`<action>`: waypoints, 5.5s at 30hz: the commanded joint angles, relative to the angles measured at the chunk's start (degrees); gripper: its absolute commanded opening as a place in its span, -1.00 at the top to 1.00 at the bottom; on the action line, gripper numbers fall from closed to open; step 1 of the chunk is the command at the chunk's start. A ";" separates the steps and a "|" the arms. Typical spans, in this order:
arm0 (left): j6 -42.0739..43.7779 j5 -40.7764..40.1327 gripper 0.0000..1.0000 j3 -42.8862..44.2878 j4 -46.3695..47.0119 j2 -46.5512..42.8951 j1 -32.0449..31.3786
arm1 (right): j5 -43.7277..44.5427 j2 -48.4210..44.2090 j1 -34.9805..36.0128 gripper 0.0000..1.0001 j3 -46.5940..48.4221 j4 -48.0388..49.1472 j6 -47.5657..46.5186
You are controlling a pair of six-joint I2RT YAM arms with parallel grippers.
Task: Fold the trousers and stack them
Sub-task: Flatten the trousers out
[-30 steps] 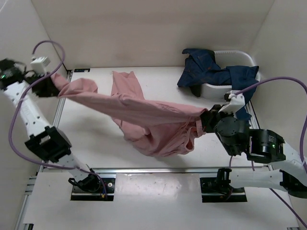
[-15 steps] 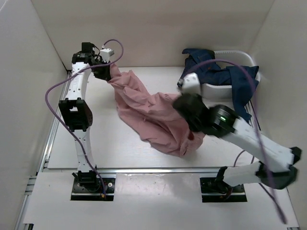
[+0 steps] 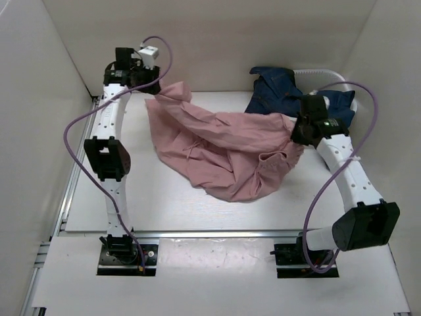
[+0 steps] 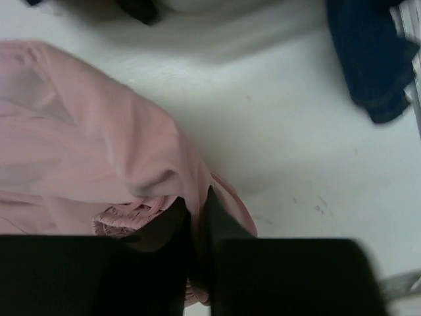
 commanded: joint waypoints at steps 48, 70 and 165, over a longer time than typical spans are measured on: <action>3.81 -3.05 0.72 -29.36 -2.40 -12.19 11.05 | -4.07 -10.11 -8.71 1.00 -5.46 3.01 19.23; 18.76 -15.55 0.06 -50.35 -22.70 -27.93 15.91 | -15.33 -17.67 -14.95 1.00 -16.24 -1.57 15.53; 12.10 7.93 -1.00 -42.84 -8.40 -23.66 19.28 | -8.46 -13.66 -32.65 -0.69 -22.68 -1.24 16.58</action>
